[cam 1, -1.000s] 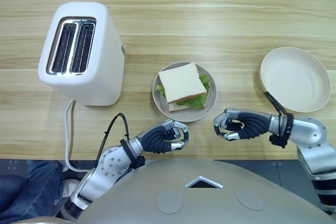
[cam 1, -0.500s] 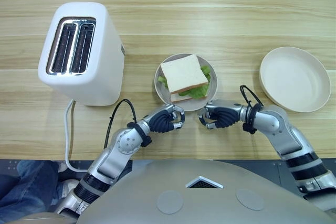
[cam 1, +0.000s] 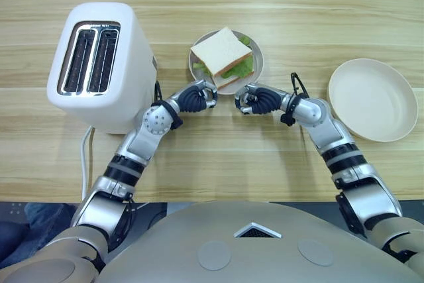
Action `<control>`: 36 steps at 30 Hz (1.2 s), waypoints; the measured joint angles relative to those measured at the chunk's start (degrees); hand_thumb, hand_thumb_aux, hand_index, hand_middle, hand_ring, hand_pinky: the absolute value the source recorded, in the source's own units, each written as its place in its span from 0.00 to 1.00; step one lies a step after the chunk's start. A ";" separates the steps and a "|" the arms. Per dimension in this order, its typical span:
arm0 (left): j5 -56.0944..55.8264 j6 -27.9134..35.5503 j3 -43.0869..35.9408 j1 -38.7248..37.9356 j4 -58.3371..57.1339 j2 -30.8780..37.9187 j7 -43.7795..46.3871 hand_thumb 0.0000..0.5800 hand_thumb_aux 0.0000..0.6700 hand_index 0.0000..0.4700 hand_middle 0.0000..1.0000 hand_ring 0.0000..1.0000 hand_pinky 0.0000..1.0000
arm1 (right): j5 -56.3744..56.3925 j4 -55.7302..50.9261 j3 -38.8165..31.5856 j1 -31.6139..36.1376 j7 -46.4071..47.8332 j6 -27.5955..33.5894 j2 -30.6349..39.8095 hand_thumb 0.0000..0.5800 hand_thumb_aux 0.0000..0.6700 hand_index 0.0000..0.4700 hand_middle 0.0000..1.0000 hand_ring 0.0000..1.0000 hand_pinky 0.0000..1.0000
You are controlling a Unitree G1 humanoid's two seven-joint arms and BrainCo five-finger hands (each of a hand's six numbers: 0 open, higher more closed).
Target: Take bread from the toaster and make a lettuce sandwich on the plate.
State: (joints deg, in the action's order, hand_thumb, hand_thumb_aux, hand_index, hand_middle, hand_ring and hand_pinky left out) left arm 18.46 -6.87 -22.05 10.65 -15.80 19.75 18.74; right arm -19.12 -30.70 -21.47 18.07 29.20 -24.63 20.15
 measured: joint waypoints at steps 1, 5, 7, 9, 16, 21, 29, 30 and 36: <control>-0.03 -0.79 0.22 1.04 -1.68 -0.64 -0.47 1.00 1.00 1.00 1.00 1.00 1.00 | 0.14 -3.29 0.04 1.92 -1.05 -0.85 -1.37 1.00 1.00 1.00 0.89 0.89 0.89; -0.04 -3.03 0.60 3.66 -5.87 -1.79 -1.22 1.00 1.00 1.00 1.00 1.00 1.00 | 0.35 -11.99 0.13 6.84 -3.92 -3.77 -3.90 1.00 1.00 1.00 0.88 0.88 0.88; -0.52 -3.44 0.87 2.09 -4.25 -2.03 -1.21 1.00 1.00 1.00 1.00 1.00 1.00 | 0.67 -11.11 0.31 6.18 -3.77 -4.57 -3.67 1.00 1.00 1.00 0.87 0.87 0.87; -1.94 -3.63 0.95 -1.88 -0.01 -2.52 -1.10 1.00 1.00 1.00 1.00 1.00 1.00 | 1.50 -6.72 0.81 3.46 -3.35 -4.09 -2.86 1.00 1.00 1.00 0.83 0.83 0.83; -5.64 -2.62 0.74 -29.43 30.61 -3.49 -3.26 0.00 0.00 0.00 0.00 0.00 0.00 | 10.92 32.13 7.05 -22.15 -1.82 7.15 1.06 0.00 0.00 0.00 0.00 0.00 0.00; -6.78 -5.87 5.90 -47.09 48.28 -7.78 -13.38 0.00 0.00 0.00 0.00 0.00 0.00 | 20.27 54.52 9.40 -47.26 -3.02 18.30 1.87 0.00 0.00 0.00 0.00 0.00 0.00; -2.67 -11.40 6.35 -57.28 50.21 -10.49 -19.82 0.00 0.00 0.00 0.00 0.00 0.00 | 9.99 55.79 12.72 -60.28 -15.20 -0.12 -1.08 0.00 0.00 0.00 0.00 0.00 0.00; -2.49 -11.47 6.23 -57.29 50.26 -10.45 -19.74 0.00 0.00 0.00 0.00 0.00 0.00 | 9.49 55.82 12.60 -61.19 -15.59 -1.33 -1.15 0.00 0.00 0.00 0.00 0.00 0.00; -2.05 -11.50 6.45 -57.94 50.44 -10.10 -19.62 0.00 0.00 0.00 0.00 0.00 0.00 | 9.43 56.02 12.26 -61.31 -15.86 -2.77 -1.24 0.00 0.00 0.00 0.00 0.00 0.00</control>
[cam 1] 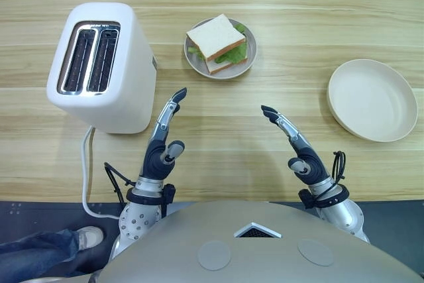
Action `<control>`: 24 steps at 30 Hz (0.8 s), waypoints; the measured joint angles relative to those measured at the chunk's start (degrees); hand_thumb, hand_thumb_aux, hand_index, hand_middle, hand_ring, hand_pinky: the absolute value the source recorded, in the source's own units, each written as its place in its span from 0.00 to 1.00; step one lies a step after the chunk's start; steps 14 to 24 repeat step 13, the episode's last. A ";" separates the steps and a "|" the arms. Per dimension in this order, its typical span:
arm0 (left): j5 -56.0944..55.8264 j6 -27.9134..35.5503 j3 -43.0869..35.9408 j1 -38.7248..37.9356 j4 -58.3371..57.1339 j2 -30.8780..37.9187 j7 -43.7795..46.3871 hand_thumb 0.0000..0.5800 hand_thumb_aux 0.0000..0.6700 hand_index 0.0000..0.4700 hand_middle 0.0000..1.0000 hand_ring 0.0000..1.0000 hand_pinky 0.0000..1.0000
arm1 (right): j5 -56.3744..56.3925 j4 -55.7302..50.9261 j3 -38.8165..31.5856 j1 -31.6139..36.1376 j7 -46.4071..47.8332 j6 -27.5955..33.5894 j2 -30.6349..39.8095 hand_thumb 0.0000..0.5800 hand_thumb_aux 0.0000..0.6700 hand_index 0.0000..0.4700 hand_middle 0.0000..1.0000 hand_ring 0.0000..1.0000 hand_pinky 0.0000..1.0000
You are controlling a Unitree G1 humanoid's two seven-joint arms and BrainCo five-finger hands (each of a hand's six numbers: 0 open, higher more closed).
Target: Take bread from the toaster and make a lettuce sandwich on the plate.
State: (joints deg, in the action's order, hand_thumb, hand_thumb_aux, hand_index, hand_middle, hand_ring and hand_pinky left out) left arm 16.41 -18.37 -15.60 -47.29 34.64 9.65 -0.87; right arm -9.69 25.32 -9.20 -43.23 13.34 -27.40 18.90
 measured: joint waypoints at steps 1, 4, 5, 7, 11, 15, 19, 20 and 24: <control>0.03 0.00 -0.02 -0.66 0.36 -0.12 -0.24 0.00 0.00 0.00 0.00 0.00 0.00 | 0.24 0.15 -0.01 0.37 0.60 0.28 0.31 0.00 0.00 0.00 0.00 0.00 0.00; 1.91 -0.12 -0.61 -4.06 3.01 -1.37 -2.04 0.00 0.00 0.00 0.00 0.00 0.00 | 2.89 2.22 -0.06 2.85 3.47 2.60 1.77 0.00 0.00 0.00 0.00 0.00 0.00; 2.76 -0.13 -1.16 -5.90 4.51 -2.14 -3.05 0.00 0.00 0.00 0.00 0.00 0.00 | 4.39 2.56 -0.22 4.64 5.42 4.32 2.96 0.00 0.00 0.00 0.00 0.00 0.00; 5.09 -0.35 -2.15 -10.04 6.87 -4.03 -6.20 0.00 0.00 0.00 0.00 0.00 0.00 | 7.37 3.61 -0.92 8.66 9.79 7.33 5.56 0.00 0.00 0.00 0.00 0.00 0.00; 6.57 -0.36 -2.26 -12.74 7.86 -4.94 -9.18 0.00 0.00 0.00 0.00 0.00 0.00 | 9.35 4.75 -1.27 10.94 12.46 9.90 6.96 0.00 0.00 0.00 0.00 0.00 0.00; 6.64 -0.36 -2.32 -12.94 8.03 -4.92 -9.60 0.00 0.00 0.00 0.00 0.00 0.00 | 9.60 5.52 -1.46 10.54 13.12 10.32 7.22 0.00 0.00 0.00 0.00 0.00 0.00; 6.64 -0.36 -2.32 -12.94 8.03 -4.92 -9.60 0.00 0.00 0.00 0.00 0.00 0.00 | 9.60 5.52 -1.46 10.54 13.12 10.32 7.22 0.00 0.00 0.00 0.00 0.00 0.00; 6.64 -0.36 -2.32 -12.94 8.03 -4.92 -9.60 0.00 0.00 0.00 0.00 0.00 0.00 | 9.60 5.52 -1.46 10.54 13.12 10.32 7.22 0.00 0.00 0.00 0.00 0.00 0.00; 6.64 -0.36 -2.32 -12.94 8.03 -4.92 -9.60 0.00 0.00 0.00 0.00 0.00 0.00 | 9.60 5.52 -1.46 10.54 13.12 10.32 7.22 0.00 0.00 0.00 0.00 0.00 0.00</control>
